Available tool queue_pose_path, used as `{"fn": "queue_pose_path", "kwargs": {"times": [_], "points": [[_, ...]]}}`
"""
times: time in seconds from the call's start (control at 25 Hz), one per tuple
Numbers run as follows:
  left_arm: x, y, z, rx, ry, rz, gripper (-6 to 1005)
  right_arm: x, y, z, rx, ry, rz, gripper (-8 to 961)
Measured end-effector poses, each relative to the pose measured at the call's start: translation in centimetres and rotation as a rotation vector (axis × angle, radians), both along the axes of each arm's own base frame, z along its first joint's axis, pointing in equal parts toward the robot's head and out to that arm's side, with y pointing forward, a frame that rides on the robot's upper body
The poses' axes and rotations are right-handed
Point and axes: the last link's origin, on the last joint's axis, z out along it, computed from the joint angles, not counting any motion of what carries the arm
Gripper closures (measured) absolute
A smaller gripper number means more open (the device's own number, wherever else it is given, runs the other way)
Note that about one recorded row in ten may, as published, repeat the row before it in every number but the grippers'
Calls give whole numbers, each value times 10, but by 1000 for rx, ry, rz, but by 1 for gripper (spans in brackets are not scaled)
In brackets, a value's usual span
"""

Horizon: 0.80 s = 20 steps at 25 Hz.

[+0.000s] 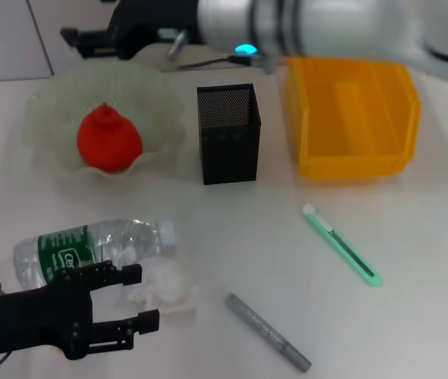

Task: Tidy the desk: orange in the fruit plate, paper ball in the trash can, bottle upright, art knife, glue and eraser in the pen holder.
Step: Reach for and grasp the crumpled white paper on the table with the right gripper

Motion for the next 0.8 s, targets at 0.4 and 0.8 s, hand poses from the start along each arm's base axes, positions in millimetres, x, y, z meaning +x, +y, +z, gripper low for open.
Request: {"fn": "queue_pose_path", "kwargs": {"times": [0.4,0.8], "points": [[-7,-5,3,15,8,7,188,70,-53,102,-320,-46,-179,164],[-9,-4,6,20,18,9,188,73,-78,86,-598,-425,-289,163]]}}
